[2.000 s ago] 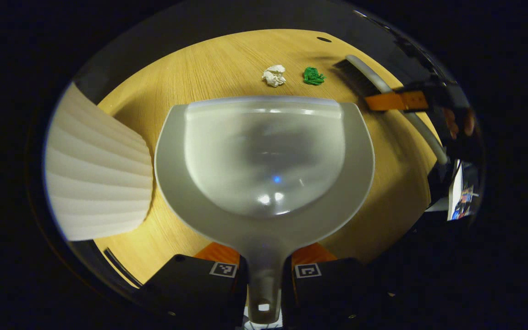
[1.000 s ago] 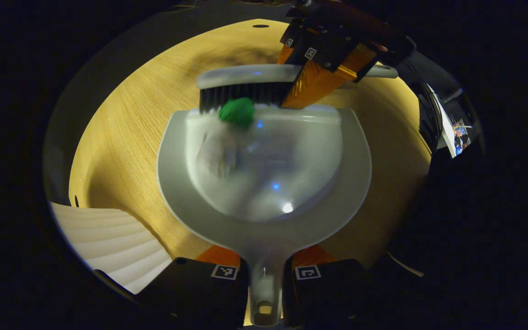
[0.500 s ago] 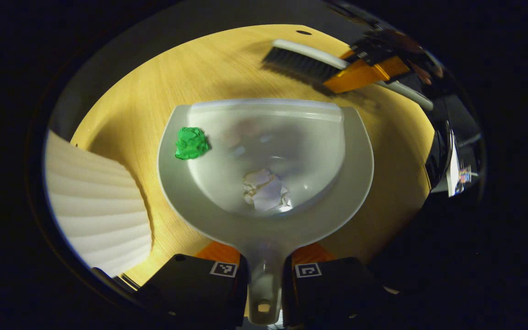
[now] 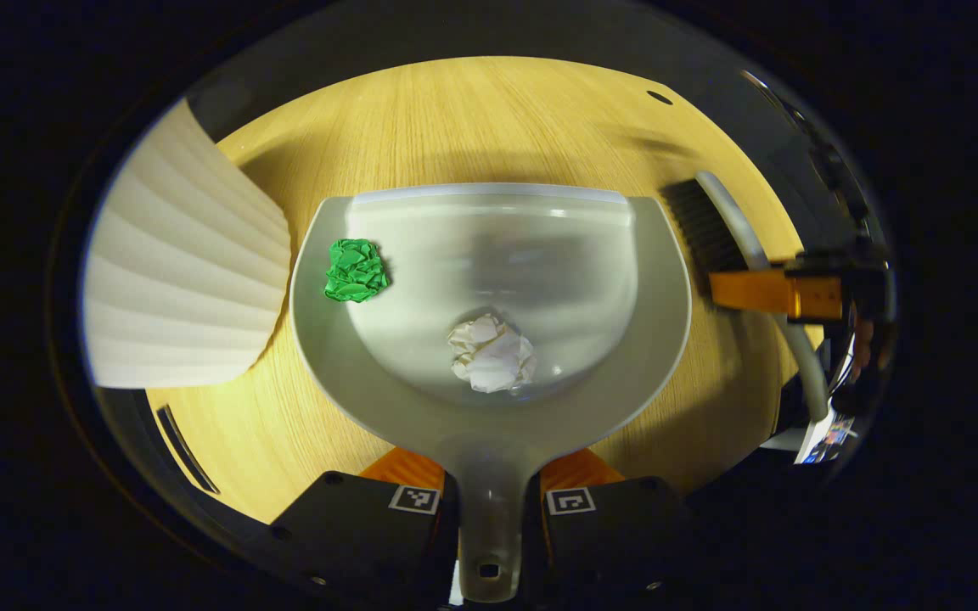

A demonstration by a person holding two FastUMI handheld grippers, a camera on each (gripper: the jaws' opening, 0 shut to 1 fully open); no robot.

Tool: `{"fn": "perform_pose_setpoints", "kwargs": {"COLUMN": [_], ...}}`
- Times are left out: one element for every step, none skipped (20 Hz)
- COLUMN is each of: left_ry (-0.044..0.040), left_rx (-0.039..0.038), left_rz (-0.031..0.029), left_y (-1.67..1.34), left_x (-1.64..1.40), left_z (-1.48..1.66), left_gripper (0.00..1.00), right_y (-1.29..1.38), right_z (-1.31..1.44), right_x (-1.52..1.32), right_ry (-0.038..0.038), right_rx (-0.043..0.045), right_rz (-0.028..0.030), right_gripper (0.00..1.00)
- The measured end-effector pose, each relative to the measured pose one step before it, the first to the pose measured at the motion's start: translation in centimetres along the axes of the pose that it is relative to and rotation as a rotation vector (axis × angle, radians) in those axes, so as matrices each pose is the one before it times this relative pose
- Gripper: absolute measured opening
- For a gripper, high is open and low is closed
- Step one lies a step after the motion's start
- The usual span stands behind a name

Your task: Pick up the small broom and dustpan from the desktop, sweep the trash into the dustpan with the broom, and then empty the trash into the garbage bin.

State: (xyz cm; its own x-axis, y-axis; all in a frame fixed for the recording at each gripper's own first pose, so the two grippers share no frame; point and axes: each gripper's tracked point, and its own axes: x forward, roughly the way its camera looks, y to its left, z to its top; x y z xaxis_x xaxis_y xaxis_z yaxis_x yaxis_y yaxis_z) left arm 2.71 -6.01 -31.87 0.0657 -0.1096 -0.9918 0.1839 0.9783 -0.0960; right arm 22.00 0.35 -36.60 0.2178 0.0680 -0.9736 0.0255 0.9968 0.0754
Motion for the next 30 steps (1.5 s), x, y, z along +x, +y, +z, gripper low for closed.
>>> {"fn": "perform_pose_setpoints", "kwargs": {"left_ry": [0.02177, 0.00943, 0.00044, -0.01061, -0.01694, -0.01618, -0.01839, -0.01315, -0.01245, -0.01369, -0.01793, -0.02068, -0.01784, -0.0186, -0.0196, -0.01873, -0.02109, -0.02642, -0.03485, -0.03944, -0.03207, -0.01517, -0.00946, -0.01097, -0.00633, -0.00049, 0.00014, 0.01161, 0.00986, 0.00922], "left_rx": [-0.01974, -0.01439, 0.00183, 0.01243, 0.00823, 0.01219, 0.00923, 0.01199, 0.00972, 0.00857, 0.00891, 0.01581, 0.01411, 0.0144, 0.00619, 0.00148, 0.00042, 0.00685, 0.01049, 0.01475, -0.00485, -0.02796, -0.03303, -0.02637, -0.01905, -0.02266, -0.01454, 0.00048, 0.00396, 0.01986], "left_rz": [-0.00992, -0.00999, -0.00324, -0.00209, -0.00076, 0.00046, 0.00499, 0.00693, 0.00759, 0.00146, -0.00293, -0.00605, -0.00477, -0.00276, -0.0057, -0.00633, -0.00442, -0.00071, 0.00931, 0.0198, 0.01508, 0.00276, 0.0041, 0.02019, 0.03227, 0.03795, 0.03829, 0.04817, 0.05945, 0.05737], "left_y": [-0.074, -0.157, 0.248, 0.028, -0.193, 0.068, -0.198, -0.056, 0.036, -0.048, -0.104, -0.246, -0.137, -0.02, 0.041, 0.08, 0.116, 0.181, 0.371, 0.708, 0.431, 0.631, 0.323, 1.294, 1.99, 1.92, 2.337, 2.216, 2.28, 2.135], "left_x": [0.347, 0.251, 0.382, -0.121, -0.603, -0.425, -0.622, -0.767, 0.027, -0.131, -0.055, -0.342, -0.527, -0.641, -0.005, 0.044, 0.284, -0.084, -0.377, -0.506, -0.787, -0.563, -1.036, -0.722, -0.766, -0.381, -0.338, 0.183, -0.036, 0.212], "left_z": [0.183, 0.151, 0.15, 0.32, -0.277, 0.191, 0.129, 0.246, -0.108, 0.113, 0.153, 0.231, 0.153, 0.227, -0.094, 0.051, 0.059, 0.28, 0.651, 0.757, 0.827, 0.556, 0.631, 0.494, 0.378, 0.082, 0.15, -0.367, -0.281, -0.351], "left_gripper": [0.31, 0.31, 0.31, 0.31, 0.31, 0.31, 0.31, 0.31, 0.31, 0.31, 0.31, 0.31, 0.31, 0.31, 0.31, 0.31, 0.31, 0.31, 0.31, 0.31, 0.31, 0.31, 0.31, 0.31, 0.31, 0.31, 0.31, 0.31, 0.31, 0.31], "right_y": [-0.025, 0.355, 0.308, -0.025, -0.3, -0.222, -0.235, -0.27, -0.267, -0.135, -0.1, -0.128, -0.101, -0.092, -0.058, -0.056, 0.74, -0.277, -0.223, -0.147, -0.177, -0.034, -0.037, -0.034, -0.138, -0.01, -0.093, -0.013, -0.022, 0.034], "right_z": [-0.269, -0.513, -0.169, -0.397, 0.086, -0.061, 0.172, 0.136, 0.247, 0.422, 0.345, 0.378, 0.412, 0.408, 0.544, 0.603, -0.66, -0.172, 0.378, 0.122, 0.195, 0.091, 0.04, 0.118, 0.086, 0.135, 0.209, 0.075, 0.05, 0.151], "right_x": [0.309, 0.121, 0.202, 0.167, 0.35, 0.13, 0.053, 0.079, 0.058, 0.155, -0.098, 0.089, 0.023, 0.014, -0.001, 0.024, 0.078, -0.343, -0.013, 0.016, -0.114, 0.028, -0.073, -0.13, 0.003, -0.141, -0.062, -0.173, -0.156, -0.023], "right_ry": [0.00894, 0.00011, -0.00164, 0.00541, -0.01129, -0.00703, -0.00495, -0.00211, -0.00573, -0.01088, -0.0015, -0.0047, -0.00304, -0.00052, -0.00393, -0.00331, -0.00465, -0.00365, -0.00378, -0.00494, -0.01297, -0.00634, 0.00089, -0.00055, -0.00227, -0.00707, -0.00534, -0.00307, -0.00105, -0.00207], "right_rx": [0.00306, -0.00378, -0.00109, -0.0048, 0.0024, 0.00201, 0.00623, 0.00458, 0.00206, 0.00752, 0.00415, 0.00401, 0.00401, 0.00396, 0.00359, 0.00293, 0.00027, -0.00226, -0.0058, -0.00311, 0.00395, 0.00572, 0.00879, 0.0081, 0.00589, 0.00267, 0.00072, 0.00312, 0.00494, 0.00199], "right_rz": [-0.03517, -0.02499, -0.01842, -0.01136, -0.01621, -0.00614, -0.00006, 0.00144, 0.00152, 0.0066, 0.00584, 0.00563, 0.00563, 0.00635, 0.00806, 0.00697, 0.00589, 0.00229, -0.00363, -0.00712, -0.00451, 0.00373, 0.00608, 0.00713, 0.00324, 0.00473, 0.0004, 0.00504, 0.00101, 0.00659], "right_gripper": [0.4, 0.5, 0.4, 0.4, 0.4, 0.51, 0.42, 0.52, 0.45, 0.46, 0.49, 0.53, 0.59, 0.61, 0.68, 0.71, 0.77, 0.79, 0.83, 0.76, 0.89, 0.9, 0.94, 0.95, 0.96, 0.96, 0.96, 0.96, 0.96, 0.96]}}
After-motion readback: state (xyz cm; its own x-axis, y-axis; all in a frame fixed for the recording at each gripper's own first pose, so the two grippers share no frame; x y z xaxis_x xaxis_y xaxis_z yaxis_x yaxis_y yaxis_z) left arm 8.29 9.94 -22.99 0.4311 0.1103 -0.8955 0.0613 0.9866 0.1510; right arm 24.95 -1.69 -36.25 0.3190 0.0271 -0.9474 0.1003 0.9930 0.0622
